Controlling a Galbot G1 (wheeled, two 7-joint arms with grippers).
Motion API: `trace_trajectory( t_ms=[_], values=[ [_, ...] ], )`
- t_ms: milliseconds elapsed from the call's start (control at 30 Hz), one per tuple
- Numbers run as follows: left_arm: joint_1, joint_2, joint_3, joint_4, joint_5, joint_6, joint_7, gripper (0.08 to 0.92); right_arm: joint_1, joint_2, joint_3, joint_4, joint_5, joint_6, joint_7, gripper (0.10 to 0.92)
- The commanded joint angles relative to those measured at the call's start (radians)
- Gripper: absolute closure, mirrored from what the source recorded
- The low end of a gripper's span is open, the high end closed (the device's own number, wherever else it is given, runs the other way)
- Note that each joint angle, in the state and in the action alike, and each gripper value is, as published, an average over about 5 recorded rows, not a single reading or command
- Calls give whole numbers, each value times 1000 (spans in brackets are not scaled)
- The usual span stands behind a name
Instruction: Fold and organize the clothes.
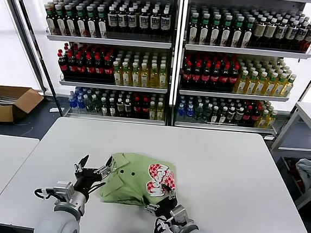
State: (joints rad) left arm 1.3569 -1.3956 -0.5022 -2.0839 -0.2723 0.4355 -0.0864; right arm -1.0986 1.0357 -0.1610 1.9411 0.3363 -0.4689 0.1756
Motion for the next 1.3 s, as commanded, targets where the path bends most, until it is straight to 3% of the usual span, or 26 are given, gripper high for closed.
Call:
trace_trajectory(
  t_ms=[33,300,733,1300],
  values=[
    [4,-1,0,-4,0,2,1,177,-48,2,90,93,17,56,-10,203],
    [5,-13,16,-4,4,10,4,177,-66,-43,93,121,-5,63,-17,203],
    [15,-18,36,7,23,11,10,177,-103,21,82,164,399,25,69,203],
    [17,-8,50,26,22,13,12,177,-182,-28,111,155,520,19,105,203]
  ],
)
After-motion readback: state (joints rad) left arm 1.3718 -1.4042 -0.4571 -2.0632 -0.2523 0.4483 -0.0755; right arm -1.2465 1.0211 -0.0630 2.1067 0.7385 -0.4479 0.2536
